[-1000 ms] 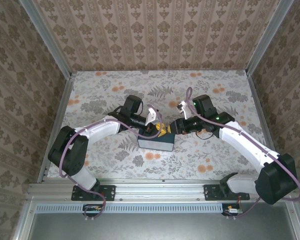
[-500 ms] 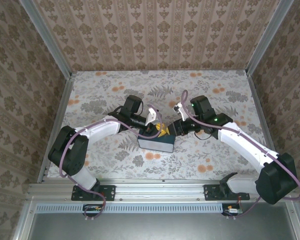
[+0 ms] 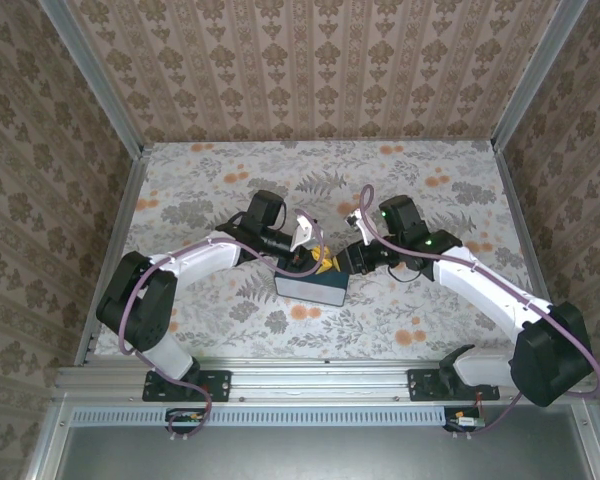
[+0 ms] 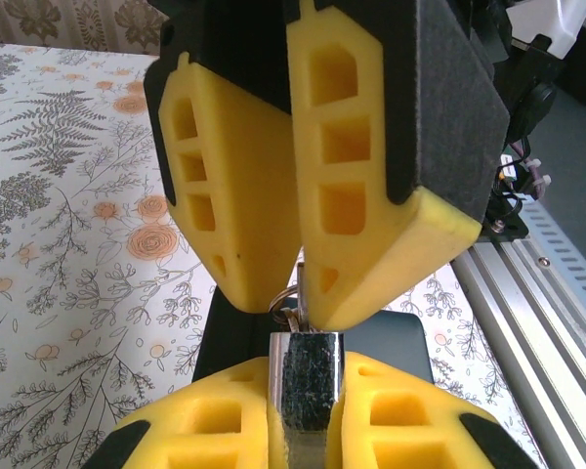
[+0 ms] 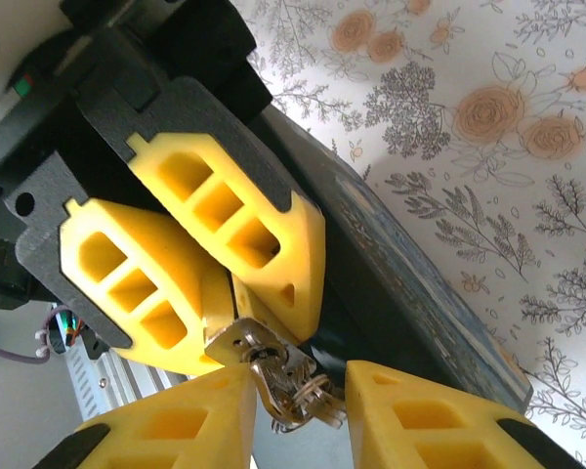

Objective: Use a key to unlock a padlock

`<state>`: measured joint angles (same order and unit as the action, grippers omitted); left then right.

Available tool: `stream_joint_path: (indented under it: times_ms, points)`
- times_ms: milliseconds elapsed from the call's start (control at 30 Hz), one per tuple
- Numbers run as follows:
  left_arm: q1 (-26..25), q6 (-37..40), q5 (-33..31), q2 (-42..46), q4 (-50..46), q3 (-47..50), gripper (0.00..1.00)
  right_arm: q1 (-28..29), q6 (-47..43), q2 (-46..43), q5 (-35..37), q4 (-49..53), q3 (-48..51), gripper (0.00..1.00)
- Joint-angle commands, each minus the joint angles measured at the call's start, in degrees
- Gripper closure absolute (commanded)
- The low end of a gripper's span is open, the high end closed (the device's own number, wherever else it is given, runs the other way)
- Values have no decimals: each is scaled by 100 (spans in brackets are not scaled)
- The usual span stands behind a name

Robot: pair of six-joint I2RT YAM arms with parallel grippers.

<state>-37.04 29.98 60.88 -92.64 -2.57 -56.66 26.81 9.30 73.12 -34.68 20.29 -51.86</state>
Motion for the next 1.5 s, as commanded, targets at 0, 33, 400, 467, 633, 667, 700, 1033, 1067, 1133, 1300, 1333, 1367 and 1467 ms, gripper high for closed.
stream_joint_path:
  times_ms: [0, 33, 400, 467, 633, 667, 700, 1033, 1067, 1133, 1300, 1333, 1367, 1467]
  points:
    - [22, 67, 380, -12, 85, -186, 96, 26, 90, 22, -32, -211, 49, 73]
    - [21, 61, 372, -12, 90, -187, 96, 26, 94, 37, -82, -211, 50, 76]
    - [-12, 73, 187, 74, 107, -171, 97, 19, 624, 44, -312, -80, 38, 96]
    - [-46, 96, 82, 106, 142, -157, 97, 18, 1109, 84, -355, 6, 35, 99]
    - [-111, 150, -66, 179, 170, -122, 97, 26, 2551, 141, -612, 30, 225, 100]
    - [-124, 159, -91, 187, 186, -105, 97, 25, 2856, 126, -645, 20, 270, 100]
    - [-129, 152, -139, 195, 224, -87, 97, 26, 3065, 109, -668, 0, 304, 100]
    - [-323, 169, -722, 426, 736, 123, 97, 10, 5320, -39, -418, 221, 208, 100]
    - [-362, 226, -811, 455, 746, 136, 97, 10, 5601, -57, -417, 155, 241, 100]
    - [-454, 277, -958, 526, 815, 188, 97, 0, 6054, -100, -383, 78, 264, 100]
    - [-567, 424, -1226, 730, 894, 319, 97, 0, 7258, -145, -379, -157, 308, 100]
    - [-576, 450, -1245, 778, 920, 360, 97, 8, 7621, -170, -403, -258, 378, 100]
    - [-584, 456, -1255, 811, 929, 375, 97, 17, 7966, -175, -431, -304, 423, 100]
    - [-593, 498, -1279, 834, 929, 401, 97, 17, 8362, -141, -448, -94, 292, 100]
